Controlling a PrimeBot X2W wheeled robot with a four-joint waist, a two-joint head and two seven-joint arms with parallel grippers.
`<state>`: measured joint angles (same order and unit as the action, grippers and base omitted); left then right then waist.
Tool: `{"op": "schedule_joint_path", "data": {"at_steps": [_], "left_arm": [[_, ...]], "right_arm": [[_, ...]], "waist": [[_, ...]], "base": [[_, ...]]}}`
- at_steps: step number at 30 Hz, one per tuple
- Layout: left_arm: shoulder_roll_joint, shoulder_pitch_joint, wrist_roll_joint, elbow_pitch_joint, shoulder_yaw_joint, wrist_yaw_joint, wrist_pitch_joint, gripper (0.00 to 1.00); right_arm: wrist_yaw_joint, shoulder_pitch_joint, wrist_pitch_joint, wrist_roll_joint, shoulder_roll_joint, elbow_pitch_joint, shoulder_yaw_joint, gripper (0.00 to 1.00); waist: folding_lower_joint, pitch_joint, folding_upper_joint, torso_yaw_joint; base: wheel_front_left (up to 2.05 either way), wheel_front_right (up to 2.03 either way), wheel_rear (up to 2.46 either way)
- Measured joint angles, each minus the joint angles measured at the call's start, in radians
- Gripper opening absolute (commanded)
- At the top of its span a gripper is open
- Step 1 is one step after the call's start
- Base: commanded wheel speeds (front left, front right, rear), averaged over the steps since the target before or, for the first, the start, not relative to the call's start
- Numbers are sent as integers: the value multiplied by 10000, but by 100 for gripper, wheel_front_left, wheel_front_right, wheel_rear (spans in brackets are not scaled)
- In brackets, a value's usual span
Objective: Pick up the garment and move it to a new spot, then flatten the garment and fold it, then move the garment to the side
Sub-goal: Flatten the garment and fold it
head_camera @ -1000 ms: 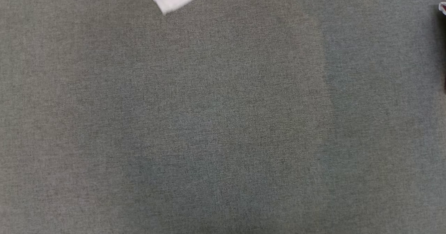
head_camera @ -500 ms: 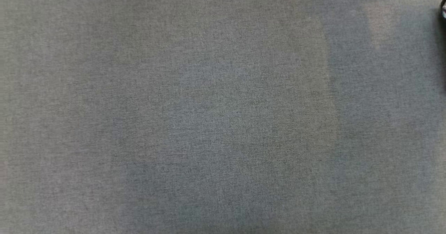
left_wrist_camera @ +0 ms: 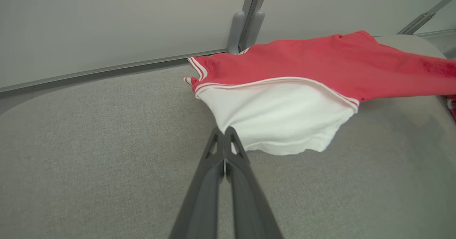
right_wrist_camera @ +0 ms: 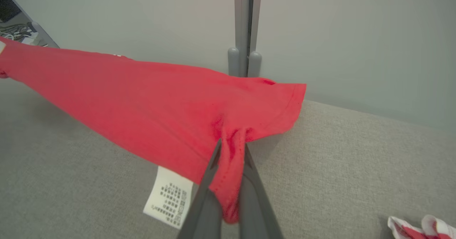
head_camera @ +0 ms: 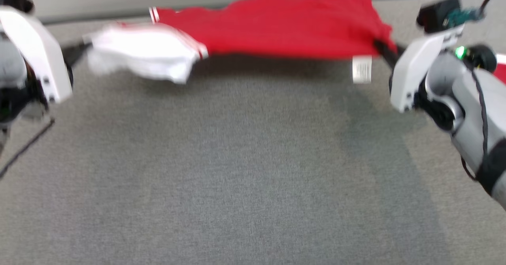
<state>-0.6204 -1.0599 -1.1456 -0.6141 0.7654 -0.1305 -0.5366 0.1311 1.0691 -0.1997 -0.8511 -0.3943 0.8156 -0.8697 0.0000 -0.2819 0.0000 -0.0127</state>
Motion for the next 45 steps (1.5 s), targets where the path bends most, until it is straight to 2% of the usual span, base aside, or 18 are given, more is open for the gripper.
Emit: {"op": "schedule_joint_path", "data": {"at_steps": [5, 11, 17, 18, 19, 24, 28, 32, 38, 45], "left_arm": [[-853, 1879, -1137, 1509, 336, 134, -1674, 0], [-2207, 4107, -2125, 4422, 669, 1120, -2736, 0], [-3591, 6086, -3214, 7359, 848, 2217, -3179, 0], [-3591, 6086, -3214, 7359, 848, 2217, -3179, 0], [-3946, 6496, -3430, 8107, 846, 2516, -3127, 0], [-4495, 6993, -3710, 9062, 742, 2980, -2993, 0], [-4529, 6741, -3866, 9150, 600, 3032, -3294, 0], [-4165, 5822, -3862, 8613, 568, 3032, -4086, 0], [-3204, 4126, -3434, 7200, 660, 2951, -5108, 0], [-2127, 2643, -2865, 5407, 660, 2600, -5321, 0]], "right_arm": [[0, -1237, -1906, -1156, -1172, -1323, -953, 0], [8, -2751, -3591, -2100, -2644, -2903, -1348, 0], [10, -4558, -4487, -2535, -3917, -4477, -1018, 0], [10, -4558, -4487, -2535, -3917, -4477, -1018, 0], [10, -5119, -4771, -2610, -4286, -4970, -769, 0], [10, -5994, -5419, -2579, -4696, -6015, 127, 0], [10, -5971, -6015, -2253, -4583, -6431, 1074, 0], [8, -5712, -6736, -2067, -4096, -6475, 2002, 0], [8, -5196, -7787, -1670, -3356, -6126, 2966, 0], [8, -4838, -8351, -1131, -2506, -5678, 3668, 0]], "waist": [[0, 1181, 0, 15], [0, 2235, 0, 23], [0, 2625, 0, 40], [0, 2625, 0, 40], [0, 2602, 0, 36], [0, 2346, 0, -3], [0, 1978, 0, -46], [0, 1501, 0, -48], [0, 751, 0, -16], [0, 81, 0, -98]], "base": [[0, 0, 0], [0, 0, 0], [0, 0, 0], [0, 0, 0], [0, 0, 0], [0, 0, 0], [0, 0, 0], [0, 0, 0], [0, 0, 0], [0, 0, 0]]}}
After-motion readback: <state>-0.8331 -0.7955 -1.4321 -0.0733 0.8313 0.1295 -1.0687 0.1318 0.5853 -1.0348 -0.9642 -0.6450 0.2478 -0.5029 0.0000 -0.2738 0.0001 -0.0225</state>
